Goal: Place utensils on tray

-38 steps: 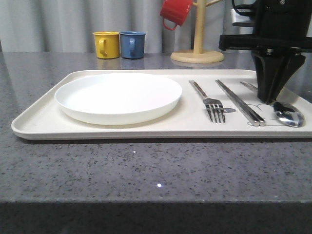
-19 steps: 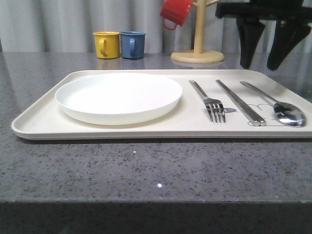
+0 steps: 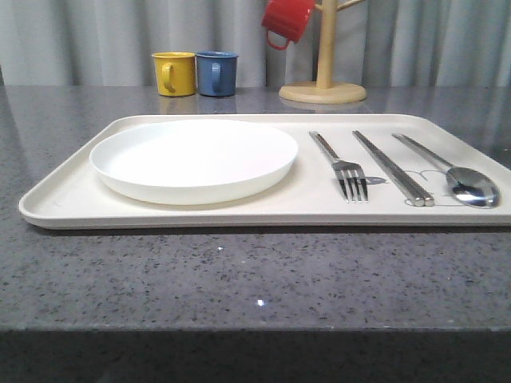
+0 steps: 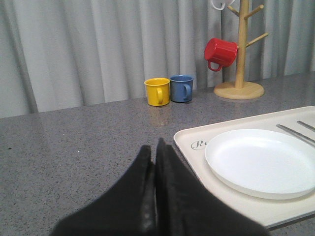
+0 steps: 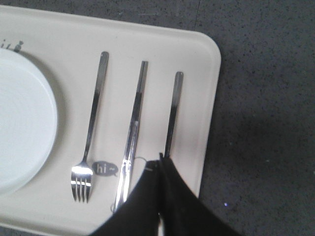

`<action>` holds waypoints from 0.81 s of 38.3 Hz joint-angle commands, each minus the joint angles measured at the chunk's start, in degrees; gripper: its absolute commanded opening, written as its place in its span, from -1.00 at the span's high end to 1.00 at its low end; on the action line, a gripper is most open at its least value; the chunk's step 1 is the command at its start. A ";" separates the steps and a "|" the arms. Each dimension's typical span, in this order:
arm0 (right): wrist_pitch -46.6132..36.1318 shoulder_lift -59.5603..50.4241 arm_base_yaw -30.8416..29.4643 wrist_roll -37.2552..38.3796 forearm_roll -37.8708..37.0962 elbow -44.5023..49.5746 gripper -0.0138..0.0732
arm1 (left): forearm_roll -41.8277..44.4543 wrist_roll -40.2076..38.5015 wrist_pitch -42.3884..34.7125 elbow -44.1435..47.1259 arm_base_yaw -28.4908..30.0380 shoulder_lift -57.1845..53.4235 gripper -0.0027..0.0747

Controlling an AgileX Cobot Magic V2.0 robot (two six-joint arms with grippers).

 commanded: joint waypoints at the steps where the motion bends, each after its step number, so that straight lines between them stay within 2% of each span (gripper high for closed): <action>1: -4.68 -7.83 -0.15 -1.11 -0.86 3.79 0.84 | -0.67 -0.65 -4.87 -1.42 0.12 0.66 0.98; 11: -29.36 -27.33 -0.15 -5.20 -4.24 29.48 0.84 | -0.67 -0.65 -4.87 -1.42 0.12 0.66 0.98; 17: -40.14 -38.98 -0.15 -5.25 -7.54 45.14 0.84 | -0.67 -0.65 -4.87 -1.42 0.12 0.66 0.98; 24: -47.21 -59.36 -0.15 -5.25 -9.73 61.04 0.84 | -0.67 -0.65 -4.87 -1.42 0.12 0.66 0.98; 31: -49.27 -74.43 -0.15 -5.25 -10.55 69.43 0.84 | -0.67 -0.65 -4.87 -1.42 0.12 0.66 0.98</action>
